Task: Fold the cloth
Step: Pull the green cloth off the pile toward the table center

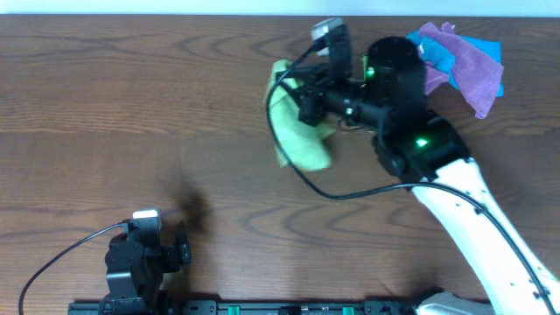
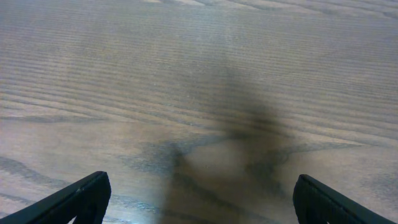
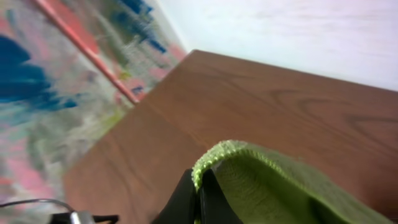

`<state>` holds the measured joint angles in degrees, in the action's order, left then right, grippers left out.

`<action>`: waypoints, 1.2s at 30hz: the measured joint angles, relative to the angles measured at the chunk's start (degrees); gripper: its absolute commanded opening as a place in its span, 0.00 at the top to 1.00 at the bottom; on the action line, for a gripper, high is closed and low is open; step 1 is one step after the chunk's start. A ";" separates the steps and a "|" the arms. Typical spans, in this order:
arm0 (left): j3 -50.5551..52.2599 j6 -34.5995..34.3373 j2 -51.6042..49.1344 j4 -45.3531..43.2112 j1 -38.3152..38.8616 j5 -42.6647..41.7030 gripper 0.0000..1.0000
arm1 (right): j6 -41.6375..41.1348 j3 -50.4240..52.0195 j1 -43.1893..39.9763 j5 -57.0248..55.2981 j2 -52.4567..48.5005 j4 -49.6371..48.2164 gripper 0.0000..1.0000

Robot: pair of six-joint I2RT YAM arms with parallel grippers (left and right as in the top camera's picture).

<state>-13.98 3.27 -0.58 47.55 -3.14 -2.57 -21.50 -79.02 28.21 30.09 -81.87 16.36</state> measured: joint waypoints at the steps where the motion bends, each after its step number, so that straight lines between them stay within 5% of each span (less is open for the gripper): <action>1: 0.00 0.00 0.00 0.00 0.00 0.00 0.05 | -0.35 0.00 0.90 0.33 -0.59 -0.20 0.99; 9: 0.00 0.00 0.00 0.00 0.00 0.00 0.05 | -1.31 0.00 4.90 2.23 -5.66 -3.02 0.99; 16: 0.00 0.13 0.00 -0.39 -0.02 -1.62 0.05 | 3.78 -0.13 -1.40 -2.49 -10.01 4.04 0.99; 18: 0.02 0.20 0.00 -0.63 0.00 -4.13 0.05 | 6.19 -0.11 -6.01 -7.63 -12.96 4.39 0.56; 20: 0.02 0.20 0.00 -0.74 0.00 -6.43 0.05 | 7.21 -0.11 -8.68 -11.41 -14.23 3.21 0.43; 28: 0.15 0.15 0.00 -4.35 0.00 -13.94 0.05 | 8.31 -0.13 -13.64 -15.87 -14.43 2.60 0.35; 36: 0.31 -4.46 -0.04 -12.55 0.00 -20.31 0.05 | 4.94 -0.44 -13.20 -7.74 -13.49 16.87 0.30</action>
<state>-13.67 -1.19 -0.62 35.00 -3.14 -22.87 -16.56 -79.46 15.00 22.35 -95.35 33.23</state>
